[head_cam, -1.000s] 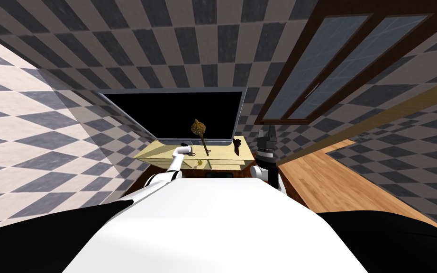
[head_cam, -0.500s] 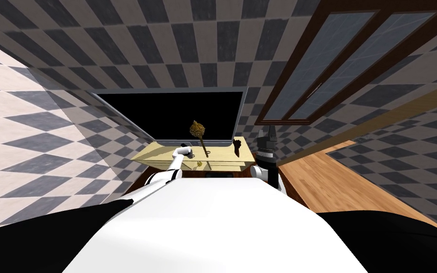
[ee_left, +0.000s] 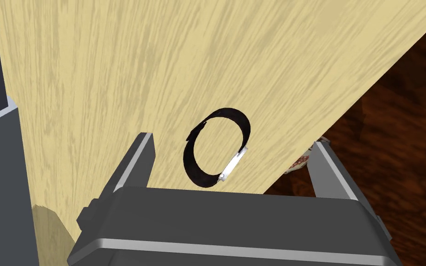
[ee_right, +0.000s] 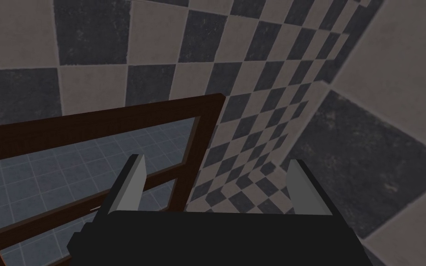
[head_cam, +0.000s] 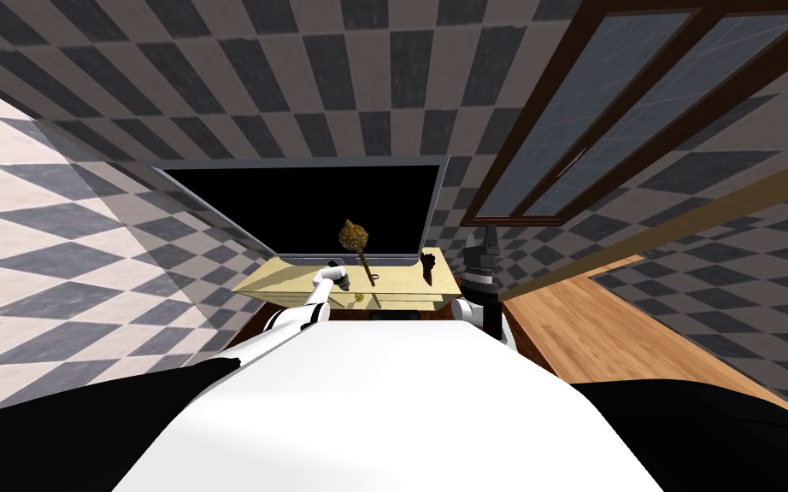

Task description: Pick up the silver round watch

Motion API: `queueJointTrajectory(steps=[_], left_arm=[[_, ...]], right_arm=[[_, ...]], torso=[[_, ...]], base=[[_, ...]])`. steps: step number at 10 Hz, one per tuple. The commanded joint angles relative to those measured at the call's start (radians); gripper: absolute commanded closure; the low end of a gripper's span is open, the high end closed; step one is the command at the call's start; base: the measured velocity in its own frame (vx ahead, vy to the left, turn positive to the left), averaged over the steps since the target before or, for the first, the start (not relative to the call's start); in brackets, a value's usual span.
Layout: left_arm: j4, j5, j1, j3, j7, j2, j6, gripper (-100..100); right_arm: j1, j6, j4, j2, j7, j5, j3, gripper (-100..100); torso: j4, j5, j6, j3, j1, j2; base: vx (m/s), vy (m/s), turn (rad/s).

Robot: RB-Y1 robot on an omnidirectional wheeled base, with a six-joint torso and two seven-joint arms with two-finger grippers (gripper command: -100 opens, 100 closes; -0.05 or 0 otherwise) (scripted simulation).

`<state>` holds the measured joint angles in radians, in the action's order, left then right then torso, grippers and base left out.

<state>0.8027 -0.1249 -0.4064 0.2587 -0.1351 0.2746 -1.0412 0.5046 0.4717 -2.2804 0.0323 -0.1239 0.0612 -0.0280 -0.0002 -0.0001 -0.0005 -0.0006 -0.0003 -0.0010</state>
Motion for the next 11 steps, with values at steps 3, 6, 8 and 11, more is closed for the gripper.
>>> queueJointTrajectory(steps=[3,6,8,11], left_arm=[[-0.032,0.002,0.015,-0.006,0.001,-0.011,0.051,-100],[-0.042,0.001,0.016,-0.006,0.002,-0.012,0.062,100],[-0.041,0.001,0.016,-0.006,0.001,-0.012,0.061,100],[-0.041,0.001,0.016,-0.006,0.001,-0.012,0.061,0]], right_arm=[[0.0,0.0,0.0,0.0,0.0,0.0,0.0,0],[0.0,0.0,0.0,0.0,0.0,0.0,0.0,0],[0.0,0.0,0.0,0.0,0.0,0.0,0.0,0],[0.0,0.0,0.0,0.0,0.0,0.0,0.0,0]], torso=[[0.0,0.0,0.0,0.0,0.001,0.0],[0.0,0.0,0.0,0.001,0.0,0.001],[0.0,0.001,0.001,0.0,0.001,0.001],[-0.001,0.002,0.001,-0.002,0.003,-0.003]], base=[[0.012,0.013,-0.021],[0.003,0.004,-0.011],[-0.003,-0.002,0.002],[0.0,0.0,0.0]])
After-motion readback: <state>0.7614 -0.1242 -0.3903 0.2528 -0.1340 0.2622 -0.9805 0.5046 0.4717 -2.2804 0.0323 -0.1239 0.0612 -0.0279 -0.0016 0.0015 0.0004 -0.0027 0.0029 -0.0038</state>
